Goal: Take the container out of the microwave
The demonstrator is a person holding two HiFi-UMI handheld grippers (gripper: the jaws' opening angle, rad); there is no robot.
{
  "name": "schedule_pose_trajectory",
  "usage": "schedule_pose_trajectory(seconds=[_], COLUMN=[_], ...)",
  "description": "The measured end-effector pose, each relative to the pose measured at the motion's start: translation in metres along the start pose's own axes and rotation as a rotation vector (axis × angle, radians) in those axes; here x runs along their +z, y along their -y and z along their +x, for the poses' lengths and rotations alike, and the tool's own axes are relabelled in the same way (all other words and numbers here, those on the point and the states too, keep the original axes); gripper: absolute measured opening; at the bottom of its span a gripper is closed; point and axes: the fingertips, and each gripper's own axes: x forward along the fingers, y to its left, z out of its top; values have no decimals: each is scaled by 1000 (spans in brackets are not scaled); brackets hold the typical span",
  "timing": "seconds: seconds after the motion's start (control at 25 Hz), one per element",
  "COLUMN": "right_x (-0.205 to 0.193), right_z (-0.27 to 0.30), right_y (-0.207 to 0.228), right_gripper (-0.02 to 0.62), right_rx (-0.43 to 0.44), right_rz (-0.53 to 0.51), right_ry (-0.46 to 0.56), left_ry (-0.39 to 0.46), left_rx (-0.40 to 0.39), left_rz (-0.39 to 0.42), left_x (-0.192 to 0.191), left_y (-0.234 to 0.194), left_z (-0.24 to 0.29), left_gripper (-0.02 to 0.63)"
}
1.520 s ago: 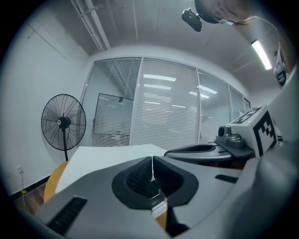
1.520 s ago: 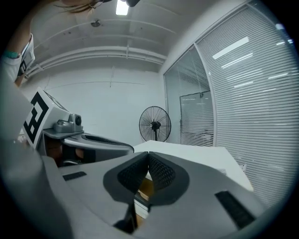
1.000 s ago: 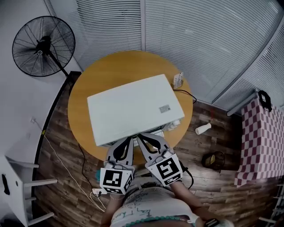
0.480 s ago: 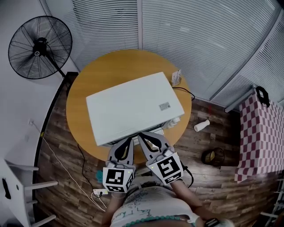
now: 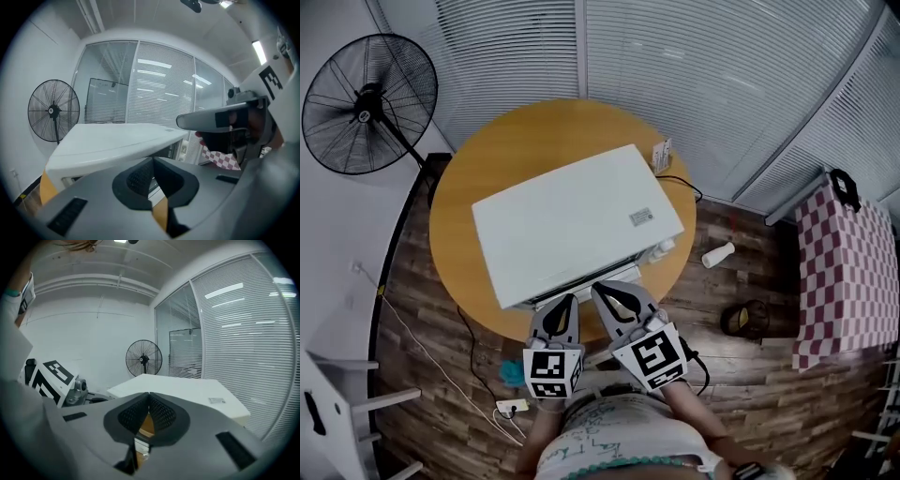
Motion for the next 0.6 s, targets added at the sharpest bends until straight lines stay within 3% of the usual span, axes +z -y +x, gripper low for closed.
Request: schedule_pose_trajectory(seconds=[0.6], right_x=[-10], right_z=[-5], right_y=[11], right_gripper=[-5], right_rx=[-87], right_rz=[26], right_ry=[-32], left_ry=[-130], left_rx=[-43], left_rz=[64], left_x=[-43], left_y=[-13], left_z=[29], left_gripper=[17])
